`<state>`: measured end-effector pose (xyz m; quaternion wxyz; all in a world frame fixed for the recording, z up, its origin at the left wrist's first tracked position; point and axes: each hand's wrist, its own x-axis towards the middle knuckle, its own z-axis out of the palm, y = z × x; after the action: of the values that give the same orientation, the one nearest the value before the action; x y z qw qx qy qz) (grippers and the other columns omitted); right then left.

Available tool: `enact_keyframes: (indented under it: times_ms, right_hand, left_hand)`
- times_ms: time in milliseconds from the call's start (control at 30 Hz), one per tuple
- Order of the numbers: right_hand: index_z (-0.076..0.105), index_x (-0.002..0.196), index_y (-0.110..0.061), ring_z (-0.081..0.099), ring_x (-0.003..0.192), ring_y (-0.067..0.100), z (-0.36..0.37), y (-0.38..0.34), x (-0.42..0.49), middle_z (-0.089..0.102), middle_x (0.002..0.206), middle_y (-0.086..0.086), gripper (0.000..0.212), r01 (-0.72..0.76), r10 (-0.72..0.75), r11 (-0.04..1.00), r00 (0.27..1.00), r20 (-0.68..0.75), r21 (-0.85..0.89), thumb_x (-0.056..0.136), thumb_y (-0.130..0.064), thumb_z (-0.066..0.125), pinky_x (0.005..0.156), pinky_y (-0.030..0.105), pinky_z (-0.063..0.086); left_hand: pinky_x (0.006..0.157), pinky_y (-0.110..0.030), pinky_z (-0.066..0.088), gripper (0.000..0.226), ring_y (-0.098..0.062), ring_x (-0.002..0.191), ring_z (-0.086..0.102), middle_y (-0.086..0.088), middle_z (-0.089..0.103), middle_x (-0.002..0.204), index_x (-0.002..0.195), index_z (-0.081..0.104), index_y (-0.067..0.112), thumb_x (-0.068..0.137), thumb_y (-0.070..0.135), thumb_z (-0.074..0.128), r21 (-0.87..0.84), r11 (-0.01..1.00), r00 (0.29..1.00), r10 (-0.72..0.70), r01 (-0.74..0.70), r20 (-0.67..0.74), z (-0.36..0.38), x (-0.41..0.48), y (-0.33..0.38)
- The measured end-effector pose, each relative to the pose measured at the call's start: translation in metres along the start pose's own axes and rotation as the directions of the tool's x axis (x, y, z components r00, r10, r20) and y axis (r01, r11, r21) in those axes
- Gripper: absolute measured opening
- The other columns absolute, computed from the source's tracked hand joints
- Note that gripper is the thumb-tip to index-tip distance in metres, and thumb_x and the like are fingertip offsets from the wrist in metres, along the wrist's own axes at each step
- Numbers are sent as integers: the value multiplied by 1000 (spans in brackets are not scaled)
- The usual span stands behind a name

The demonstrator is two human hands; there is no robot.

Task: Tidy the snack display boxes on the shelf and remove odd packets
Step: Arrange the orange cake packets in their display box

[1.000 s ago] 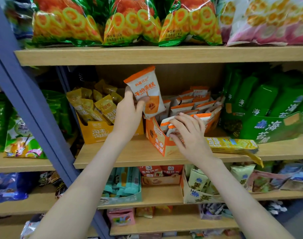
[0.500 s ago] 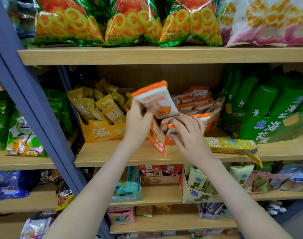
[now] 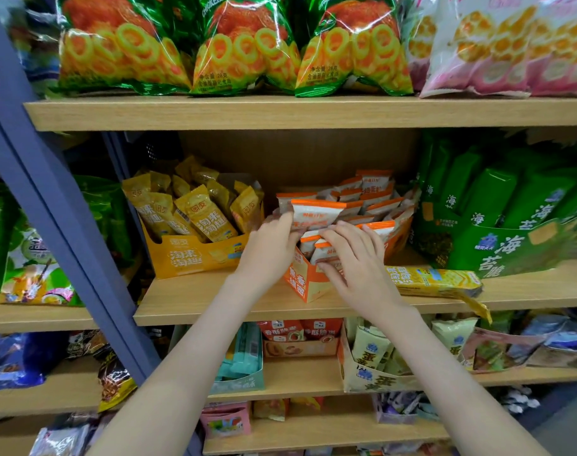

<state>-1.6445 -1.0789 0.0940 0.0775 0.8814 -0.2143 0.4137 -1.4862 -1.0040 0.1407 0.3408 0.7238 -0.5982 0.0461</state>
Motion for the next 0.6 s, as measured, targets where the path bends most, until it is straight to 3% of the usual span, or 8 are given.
enact_keyframes:
  times_ms: [100,200,300,400,500,533,600]
  right_hand:
    - [18,148,-18,18,145,22,-5,-5,0,26,151,6,70,-5,5,1000,998,-65,-6,93,-30,59,119,39,8]
    - [6,154,-18,7,149,21,-8,-20,12,17,158,7,71,26,-33,995,997,-76,-93,97,-41,44,120,41,3]
    - [26,151,-14,22,146,21,-2,-27,27,35,153,7,64,-11,9,990,1000,-12,-140,97,-45,40,119,43,5]
    - [53,133,-13,46,129,21,5,-26,31,58,132,4,47,-23,16,989,999,-50,-143,96,-40,44,114,43,17]
    - [58,129,-12,49,125,22,10,-23,27,61,127,5,40,-10,-5,991,994,-113,-132,96,-33,48,110,46,26]
    - [58,130,-12,49,126,22,11,-23,25,61,128,5,40,-7,-10,991,992,-123,-135,95,-31,49,110,47,27]
    - [56,132,-13,48,128,21,13,-21,21,60,130,4,41,-7,-13,990,990,-137,-144,95,-29,51,111,48,24]
  left_hand:
    - [106,-51,30,42,-24,128,40,-3,56,131,132,48,17,106,37,22,135,990,993,20,-36,118,-2,-5,-4]
    - [109,-47,20,57,-21,130,38,1,56,129,135,49,25,101,48,8,131,988,989,61,-79,137,-5,-10,-8]
    - [107,-40,21,61,-20,132,33,0,50,136,140,47,30,99,50,6,-15,997,991,75,-73,111,-3,-12,-14]
    - [110,-30,28,57,-18,132,35,-3,45,139,135,54,21,101,46,16,-166,986,1000,28,-28,-2,1,-13,-19]
    - [108,-13,27,40,-17,133,38,-9,41,144,141,45,15,105,24,31,-153,988,989,-12,-11,-147,6,-12,-21]
    - [104,-6,23,41,-18,135,37,-10,39,146,146,39,17,105,18,34,-160,987,983,-21,-9,-184,6,-10,-21]
    - [101,-6,22,51,-19,138,35,-11,32,152,152,26,23,103,10,35,-192,981,980,-35,-3,-195,5,-5,-20]
